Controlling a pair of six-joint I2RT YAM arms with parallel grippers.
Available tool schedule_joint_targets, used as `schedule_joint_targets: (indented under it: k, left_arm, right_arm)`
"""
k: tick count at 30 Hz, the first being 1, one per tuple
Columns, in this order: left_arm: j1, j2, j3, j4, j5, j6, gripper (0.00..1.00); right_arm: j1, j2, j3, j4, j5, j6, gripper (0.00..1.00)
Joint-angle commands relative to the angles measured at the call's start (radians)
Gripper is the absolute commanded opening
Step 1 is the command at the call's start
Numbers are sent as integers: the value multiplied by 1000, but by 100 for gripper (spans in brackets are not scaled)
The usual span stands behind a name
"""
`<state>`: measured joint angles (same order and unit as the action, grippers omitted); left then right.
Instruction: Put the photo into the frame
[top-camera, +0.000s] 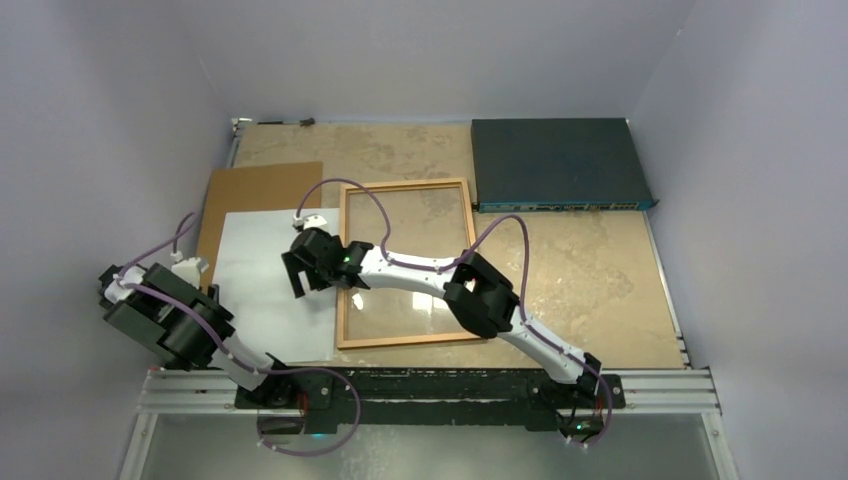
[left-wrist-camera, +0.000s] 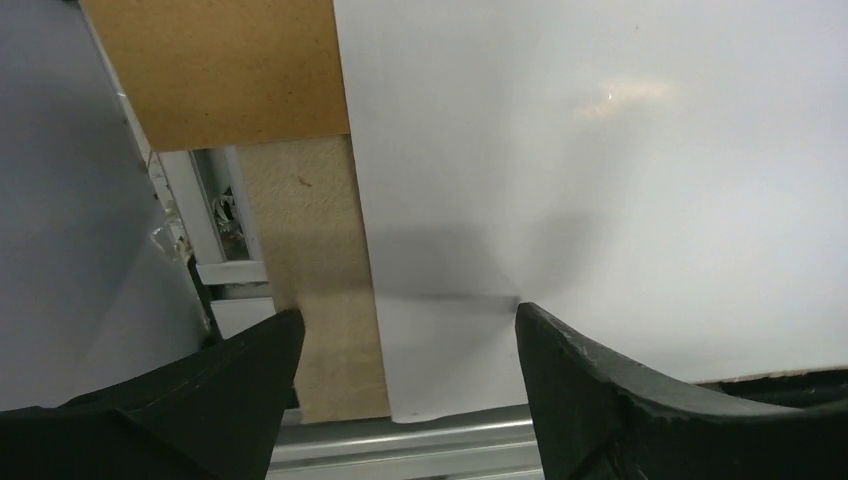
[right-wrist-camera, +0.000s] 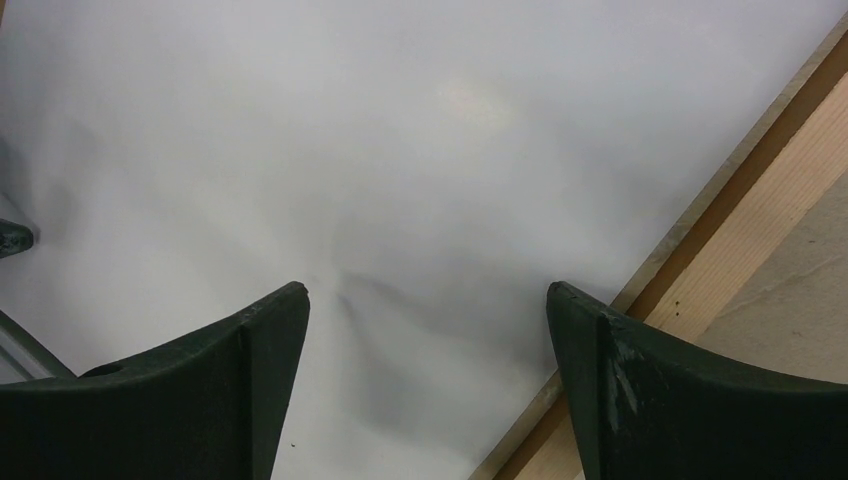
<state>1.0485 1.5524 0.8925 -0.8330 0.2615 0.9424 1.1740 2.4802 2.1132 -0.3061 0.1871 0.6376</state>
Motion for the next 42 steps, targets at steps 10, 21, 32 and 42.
schedule_joint_targets:
  k: [10, 21, 32, 42]
  left_arm:
    - [-52, 39, 8, -10, 205, -13, 83]
    - [-89, 17, -99, 117, 138, -45, 79]
    - [-105, -12, -63, -70, 233, 27, 75]
    - [-106, -81, 54, -303, 326, 83, 74]
  right_arm:
    - [0, -48, -98, 22, -55, 55, 89]
    - [-1, -89, -221, 147, -135, 117, 88]
    - [-8, -95, -263, 201, -184, 152, 87]
    - [-35, -117, -333, 273, -232, 187, 87]
